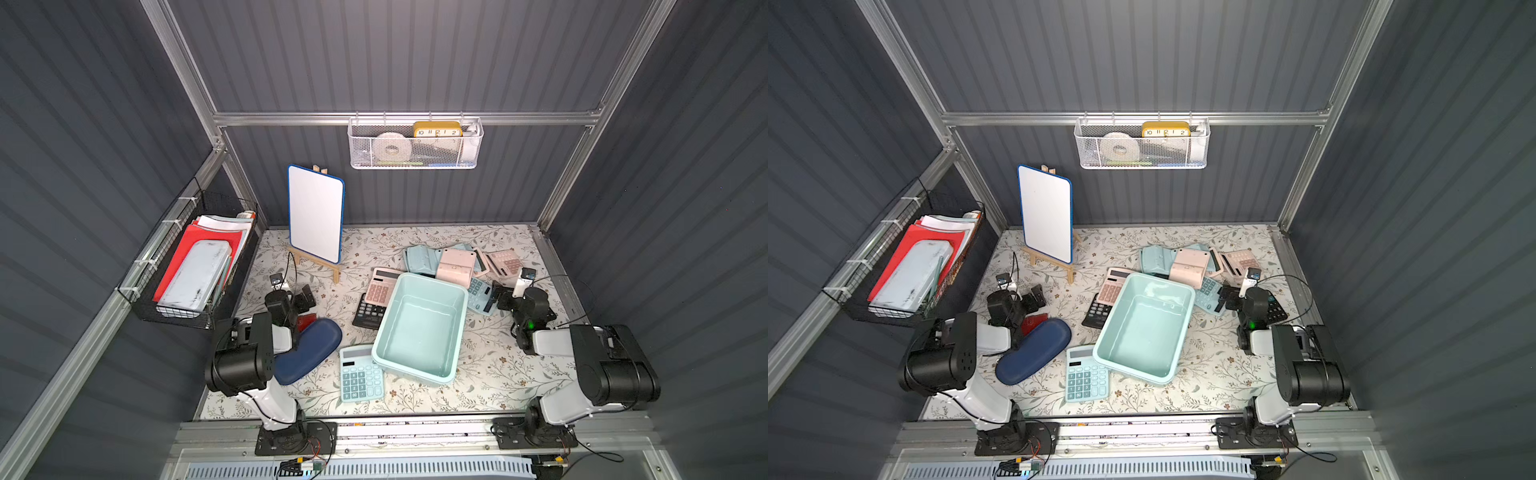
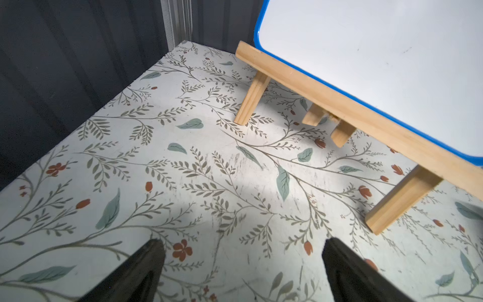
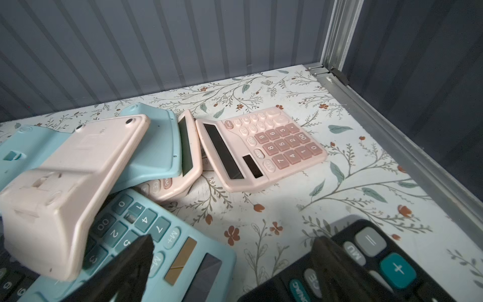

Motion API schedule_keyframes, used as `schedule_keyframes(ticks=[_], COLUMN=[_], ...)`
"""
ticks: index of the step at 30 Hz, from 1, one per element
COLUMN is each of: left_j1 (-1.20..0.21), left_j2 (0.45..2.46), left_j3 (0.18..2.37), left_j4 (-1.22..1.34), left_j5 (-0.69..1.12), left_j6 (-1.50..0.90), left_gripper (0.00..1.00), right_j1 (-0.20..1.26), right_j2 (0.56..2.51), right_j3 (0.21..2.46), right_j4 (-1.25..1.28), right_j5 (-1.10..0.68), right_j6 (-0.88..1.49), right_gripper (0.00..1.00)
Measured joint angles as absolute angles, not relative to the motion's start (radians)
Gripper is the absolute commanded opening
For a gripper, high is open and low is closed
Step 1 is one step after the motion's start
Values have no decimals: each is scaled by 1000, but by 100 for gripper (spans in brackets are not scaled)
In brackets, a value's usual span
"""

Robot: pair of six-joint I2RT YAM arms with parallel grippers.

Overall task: Put the calculator in the storage box
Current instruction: Move the distractor to the center of the board.

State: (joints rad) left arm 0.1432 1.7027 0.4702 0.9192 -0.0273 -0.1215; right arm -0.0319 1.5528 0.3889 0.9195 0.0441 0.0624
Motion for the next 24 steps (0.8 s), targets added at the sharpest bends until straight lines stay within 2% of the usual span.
schedule_keyframes(ticks=[24], left_j1=[143], left_j2=[1696], left_j3=[476], left_j4=[898], left_j5=[-39], left_j6=[-122], left_gripper=[99], right_j1=[-27], right_j2=[1552], right_j3=[387], right_j4=[923], right_j5=[45], right_j6=[57], right_gripper=[99])
